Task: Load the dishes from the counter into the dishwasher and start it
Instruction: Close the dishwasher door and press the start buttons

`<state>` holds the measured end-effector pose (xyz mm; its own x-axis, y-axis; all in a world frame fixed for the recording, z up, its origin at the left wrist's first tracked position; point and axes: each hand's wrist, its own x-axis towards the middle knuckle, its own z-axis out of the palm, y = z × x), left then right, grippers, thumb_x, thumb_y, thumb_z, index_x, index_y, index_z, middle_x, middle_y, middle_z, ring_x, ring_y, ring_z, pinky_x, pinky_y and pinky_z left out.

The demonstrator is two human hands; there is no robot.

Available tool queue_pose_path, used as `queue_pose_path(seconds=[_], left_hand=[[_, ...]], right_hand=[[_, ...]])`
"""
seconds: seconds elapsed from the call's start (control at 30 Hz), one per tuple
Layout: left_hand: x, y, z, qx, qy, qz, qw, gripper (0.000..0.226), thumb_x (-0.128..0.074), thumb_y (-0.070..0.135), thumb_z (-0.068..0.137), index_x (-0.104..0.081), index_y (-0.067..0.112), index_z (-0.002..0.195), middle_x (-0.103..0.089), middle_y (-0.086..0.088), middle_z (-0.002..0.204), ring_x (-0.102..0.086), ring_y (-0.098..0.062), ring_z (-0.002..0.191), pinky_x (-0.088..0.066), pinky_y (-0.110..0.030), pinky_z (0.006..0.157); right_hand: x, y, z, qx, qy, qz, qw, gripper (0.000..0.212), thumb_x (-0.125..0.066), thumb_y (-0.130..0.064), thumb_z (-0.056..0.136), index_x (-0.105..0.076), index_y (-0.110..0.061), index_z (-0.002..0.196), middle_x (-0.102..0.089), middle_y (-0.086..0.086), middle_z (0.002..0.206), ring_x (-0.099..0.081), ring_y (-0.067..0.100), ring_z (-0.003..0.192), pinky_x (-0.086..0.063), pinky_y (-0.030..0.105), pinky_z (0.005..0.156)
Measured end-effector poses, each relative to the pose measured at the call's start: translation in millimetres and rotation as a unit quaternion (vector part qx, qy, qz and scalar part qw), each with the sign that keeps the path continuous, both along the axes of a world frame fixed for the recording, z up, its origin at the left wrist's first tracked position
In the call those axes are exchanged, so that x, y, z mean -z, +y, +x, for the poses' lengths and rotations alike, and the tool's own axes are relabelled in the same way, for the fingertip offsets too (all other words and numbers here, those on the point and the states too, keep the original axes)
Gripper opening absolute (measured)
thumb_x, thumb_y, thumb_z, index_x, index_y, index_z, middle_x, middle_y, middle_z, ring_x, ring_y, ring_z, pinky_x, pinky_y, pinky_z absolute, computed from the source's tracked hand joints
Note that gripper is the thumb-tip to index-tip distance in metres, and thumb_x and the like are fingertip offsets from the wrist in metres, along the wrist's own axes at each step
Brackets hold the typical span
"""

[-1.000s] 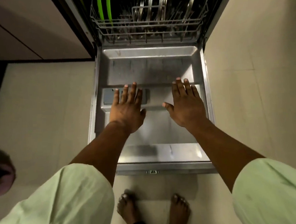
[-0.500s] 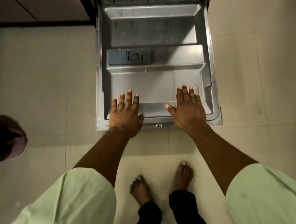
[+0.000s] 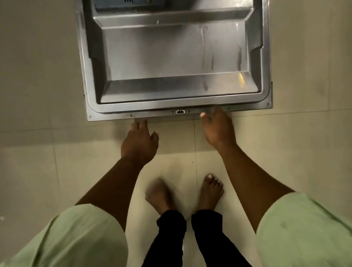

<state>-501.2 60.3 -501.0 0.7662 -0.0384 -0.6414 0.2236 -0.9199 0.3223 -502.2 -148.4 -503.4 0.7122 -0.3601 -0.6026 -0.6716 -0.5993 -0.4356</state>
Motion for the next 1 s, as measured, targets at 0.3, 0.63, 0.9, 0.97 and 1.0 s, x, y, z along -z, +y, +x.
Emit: queue_pose_path(seconds=[0.3,0.63,0.9,0.97,1.0], left_hand=[[51.1,-26.1,32.9,-0.650,0.154,-0.297,0.682,0.044,-0.027,0.037,0.109,-0.048,0.008,0.135,-0.057,-0.011,0.128,-0.054,-0.025,0.121,-0.041,-0.039,0.103],[90.1,-36.8,49.5,-0.720,0.123,-0.408,0.547,0.049,-0.028,0.038,0.105,-0.053,0.015,0.139,-0.056,-0.012,0.137,-0.054,-0.029,0.122,-0.033,-0.046,0.108],[76.6,-37.5,43.9,-0.718,0.115,-0.410,0.551,0.054,-0.031,0.047,0.105,-0.048,0.014,0.143,-0.056,-0.013,0.133,-0.058,-0.028,0.112,-0.039,-0.042,0.096],[63.2,-40.5,43.3,-0.721,0.115,-0.413,0.545,0.055,-0.034,0.048,0.104,-0.047,0.011,0.142,-0.056,-0.015,0.130,-0.058,-0.027,0.106,-0.038,-0.039,0.100],[54.6,-41.0,43.0,-0.722,0.115,-0.417,0.540,0.056,-0.035,0.048,0.103,-0.047,0.009,0.142,-0.056,-0.015,0.131,-0.058,-0.027,0.106,-0.037,-0.039,0.103]], right_hand=[[65.3,0.5,10.2,0.391,0.042,0.238,0.888,0.033,-0.036,-0.034,0.106,-0.062,-0.014,0.101,-0.067,0.015,0.099,-0.066,0.027,0.092,-0.049,0.033,0.074],[101.1,13.6,15.1,0.571,-0.047,0.366,0.733,0.049,-0.027,-0.039,0.107,-0.041,-0.006,0.140,-0.057,0.010,0.113,-0.057,0.027,0.112,-0.041,0.036,0.100],[82.7,13.1,12.3,0.577,-0.059,0.387,0.716,0.051,-0.030,-0.039,0.107,-0.036,-0.005,0.144,-0.053,0.020,0.134,-0.055,0.034,0.122,-0.038,0.042,0.109],[73.6,13.9,12.6,0.577,-0.062,0.383,0.719,0.051,-0.029,-0.040,0.107,-0.037,-0.005,0.144,-0.054,0.020,0.132,-0.056,0.033,0.120,-0.037,0.041,0.107],[66.4,14.2,13.3,0.576,-0.067,0.381,0.720,0.050,-0.028,-0.039,0.107,-0.038,-0.006,0.142,-0.057,0.018,0.128,-0.057,0.032,0.118,-0.037,0.041,0.107]])
